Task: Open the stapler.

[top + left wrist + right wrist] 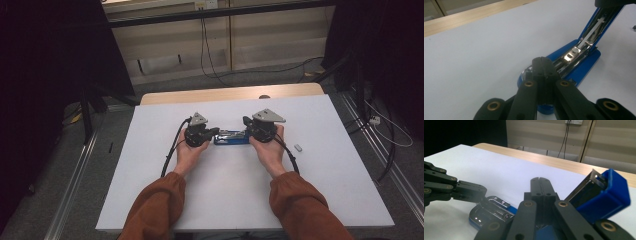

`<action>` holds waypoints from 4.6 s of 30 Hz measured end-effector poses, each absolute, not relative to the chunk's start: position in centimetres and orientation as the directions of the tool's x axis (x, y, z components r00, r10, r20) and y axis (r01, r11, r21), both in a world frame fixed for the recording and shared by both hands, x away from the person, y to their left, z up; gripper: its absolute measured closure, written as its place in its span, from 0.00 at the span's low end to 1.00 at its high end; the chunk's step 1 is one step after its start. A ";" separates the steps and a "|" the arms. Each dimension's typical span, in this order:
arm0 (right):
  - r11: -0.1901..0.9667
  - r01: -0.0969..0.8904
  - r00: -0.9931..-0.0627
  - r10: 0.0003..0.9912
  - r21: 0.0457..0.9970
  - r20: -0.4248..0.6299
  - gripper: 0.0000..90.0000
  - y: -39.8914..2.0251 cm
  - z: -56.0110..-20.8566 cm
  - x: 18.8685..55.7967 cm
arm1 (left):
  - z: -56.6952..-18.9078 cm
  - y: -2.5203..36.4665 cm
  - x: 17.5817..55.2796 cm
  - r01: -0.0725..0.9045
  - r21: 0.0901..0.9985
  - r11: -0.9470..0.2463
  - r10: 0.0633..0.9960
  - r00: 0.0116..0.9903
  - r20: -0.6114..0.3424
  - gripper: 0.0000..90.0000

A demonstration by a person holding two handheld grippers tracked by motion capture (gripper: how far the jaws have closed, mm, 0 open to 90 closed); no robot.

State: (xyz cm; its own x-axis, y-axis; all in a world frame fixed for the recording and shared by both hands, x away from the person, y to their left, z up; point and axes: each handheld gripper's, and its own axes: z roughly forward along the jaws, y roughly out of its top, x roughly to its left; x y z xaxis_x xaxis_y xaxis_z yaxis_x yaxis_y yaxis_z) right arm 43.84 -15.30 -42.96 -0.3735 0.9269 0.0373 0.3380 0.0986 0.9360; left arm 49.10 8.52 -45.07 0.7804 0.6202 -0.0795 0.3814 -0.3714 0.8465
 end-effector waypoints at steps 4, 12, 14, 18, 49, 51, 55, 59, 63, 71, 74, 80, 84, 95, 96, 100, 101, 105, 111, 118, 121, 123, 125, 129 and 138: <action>0.119 0.331 -0.377 0.926 0.936 0.016 1.00 -15.2 -43.0 43.8 | -45.1 8.5 49.1 0.382 0.846 -0.371 0.621 0.780 -0.080 1.00; 0.115 0.340 -0.370 0.929 0.933 0.020 1.00 -15.9 -43.2 43.7 | -45.1 8.5 49.0 0.375 0.848 -0.374 0.624 0.778 -0.068 1.00; 0.111 0.346 -0.367 0.930 0.932 0.025 1.00 -16.1 -43.3 43.6 | -45.1 8.5 49.0 0.378 0.849 -0.370 0.624 0.778 -0.075 1.00; 0.100 0.351 -0.361 0.932 0.931 0.036 1.00 -16.4 -43.5 43.5 | -45.1 8.5 49.0 0.377 0.849 -0.369 0.624 0.778 -0.075 1.00; 0.124 0.386 -0.336 0.942 0.914 0.014 1.00 -19.6 -43.8 43.0 | -45.2 8.6 49.0 0.373 0.853 -0.366 0.619 0.782 -0.076 1.00; 0.123 0.389 -0.339 0.941 0.913 0.017 1.00 -19.7 -43.8 42.9 | -45.2 8.6 49.0 0.374 0.852 -0.366 0.619 0.782 -0.076 1.00; 0.126 0.384 -0.340 0.940 0.915 0.013 1.00 -20.1 -43.7 42.6 | -45.2 8.6 49.0 0.374 0.853 -0.365 0.619 0.782 -0.077 1.00; 0.132 0.392 -0.339 0.941 0.910 0.009 1.00 -20.4 -44.1 42.5 | -45.2 8.7 49.0 0.376 0.854 -0.360 0.618 0.782 -0.083 1.00; 0.137 0.403 -0.337 0.941 0.905 0.008 1.00 -20.6 -44.5 42.5 | -45.3 8.7 49.0 0.377 0.855 -0.357 0.619 0.781 -0.086 1.00; 0.141 0.416 -0.333 0.943 0.898 0.007 1.00 -20.9 -45.0 42.4 | -45.3 8.7 49.0 0.378 0.854 -0.357 0.620 0.780 -0.086 1.00; 0.142 0.417 -0.334 0.942 0.898 0.006 1.00 -20.8 -45.1 42.4 | -45.2 8.6 49.0 0.379 0.853 -0.358 0.623 0.777 -0.084 1.00; 0.147 0.414 -0.341 0.940 0.898 0.004 1.00 -20.8 -45.1 42.5 | -45.2 8.6 49.1 0.386 0.851 -0.356 0.624 0.776 -0.091 1.00; 0.138 0.413 -0.344 0.939 0.900 0.014 1.00 -20.9 -45.2 42.6 | -45.1 8.6 49.0 0.382 0.850 -0.363 0.626 0.775 -0.081 1.00; 0.133 0.427 -0.347 0.938 0.895 0.026 0.96 -20.9 -45.3 42.6 | -44.7 8.5 48.8 0.350 0.863 -0.365 0.618 0.784 -0.057 1.00; 0.133 0.427 -0.347 0.938 0.894 0.026 0.96 -20.9 -45.3 42.6 | -44.6 8.5 48.8 0.349 0.864 -0.361 0.619 0.783 -0.058 1.00; 0.125 0.423 -0.361 0.932 0.897 0.041 0.94 -21.0 -45.3 42.6 | -44.5 8.4 48.8 0.345 0.871 -0.350 0.613 0.787 -0.065 0.94; 0.125 0.423 -0.361 0.932 0.897 0.041 0.94 -21.0 -45.3 42.6 | -44.5 8.3 48.7 0.333 0.875 -0.352 0.617 0.786 -0.051 0.94; 0.117 0.418 -0.364 0.930 0.901 0.048 0.90 -21.1 -45.2 42.6 | -44.0 8.4 48.5 0.323 0.888 -0.328 0.632 0.774 -0.048 0.85; 0.102 0.405 -0.368 0.928 0.909 0.060 0.82 -21.5 -44.8 42.5 | -43.7 9.0 48.6 0.355 0.881 -0.313 0.636 0.767 -0.083 0.67; 0.088 0.397 -0.388 0.918 0.914 0.080 0.54 -22.1 -44.5 42.3 | -43.0 8.9 47.9 0.351 0.880 -0.319 0.640 0.765 -0.073 0.43; 0.089 0.403 -0.390 0.917 0.911 0.083 0.43 -22.3 -44.4 42.1 | -42.9 8.9 47.6 0.368 0.872 -0.322 0.641 0.762 -0.085 0.24; 0.094 0.404 -0.387 0.919 0.910 0.077 0.37 -22.5 -44.3 41.9 | -42.8 9.0 47.4 0.384 0.869 -0.311 0.648 0.755 -0.102 0.20; 0.079 0.405 -0.385 0.919 0.911 0.091 0.29 -22.7 -44.3 41.8 | -42.8 9.2 47.3 0.391 0.868 -0.307 0.652 0.751 -0.108 0.15; 0.085 0.410 -0.385 0.919 0.908 0.088 0.18 -23.1 -44.4 41.6 | -42.6 9.7 46.6 0.379 0.875 -0.302 0.651 0.752 -0.101 0.09; 0.088 0.418 -0.396 0.914 0.904 0.094 0.09 -23.8 -44.7 40.4 | -42.1 11.1 44.7 0.349 0.893 -0.284 0.622 0.776 -0.106 0.04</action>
